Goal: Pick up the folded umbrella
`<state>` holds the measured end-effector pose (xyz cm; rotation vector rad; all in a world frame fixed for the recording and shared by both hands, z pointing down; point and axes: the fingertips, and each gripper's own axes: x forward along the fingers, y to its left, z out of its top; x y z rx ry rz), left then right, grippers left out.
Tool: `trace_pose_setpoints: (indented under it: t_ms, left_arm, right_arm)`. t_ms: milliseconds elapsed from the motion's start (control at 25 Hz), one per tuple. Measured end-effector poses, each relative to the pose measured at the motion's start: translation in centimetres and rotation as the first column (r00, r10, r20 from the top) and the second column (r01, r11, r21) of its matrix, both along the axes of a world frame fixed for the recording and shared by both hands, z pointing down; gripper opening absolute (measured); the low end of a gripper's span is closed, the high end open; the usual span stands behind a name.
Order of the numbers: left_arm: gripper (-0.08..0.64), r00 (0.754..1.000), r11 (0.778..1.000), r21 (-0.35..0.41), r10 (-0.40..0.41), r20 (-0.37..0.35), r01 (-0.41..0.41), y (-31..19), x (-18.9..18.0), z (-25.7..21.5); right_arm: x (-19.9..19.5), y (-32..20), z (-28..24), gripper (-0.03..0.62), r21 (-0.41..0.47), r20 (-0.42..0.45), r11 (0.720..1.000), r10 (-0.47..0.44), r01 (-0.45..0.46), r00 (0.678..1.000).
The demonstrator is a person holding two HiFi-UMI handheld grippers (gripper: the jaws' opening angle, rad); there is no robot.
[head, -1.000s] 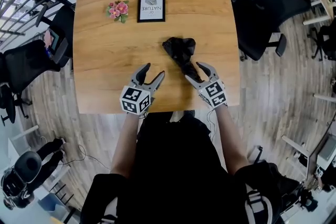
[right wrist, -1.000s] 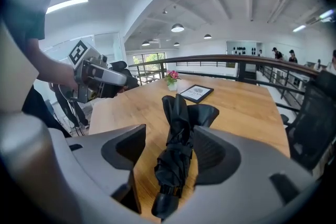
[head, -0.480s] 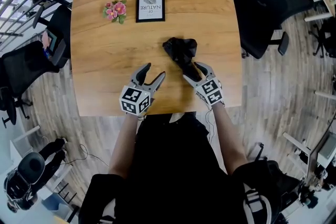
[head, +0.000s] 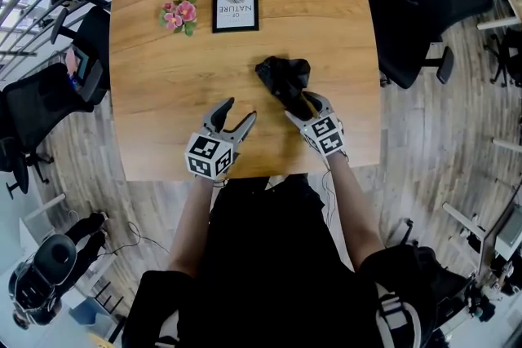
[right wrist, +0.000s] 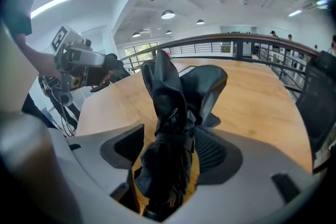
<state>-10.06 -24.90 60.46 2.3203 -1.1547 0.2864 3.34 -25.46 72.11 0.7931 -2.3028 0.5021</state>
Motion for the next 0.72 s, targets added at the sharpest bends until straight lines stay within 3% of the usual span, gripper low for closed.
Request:
trace_pose_setpoints:
  t_ms: [720]
  left_arm:
    - [0.282, 1.000, 0.999, -0.024, 0.024, -0.005, -0.024, 0.2, -0.6, 0.9]
  right_arm:
    - [-0.5, -0.4, 4.1, 0.350, -0.120, -0.046, 0.991, 0.057, -0.062, 0.997]
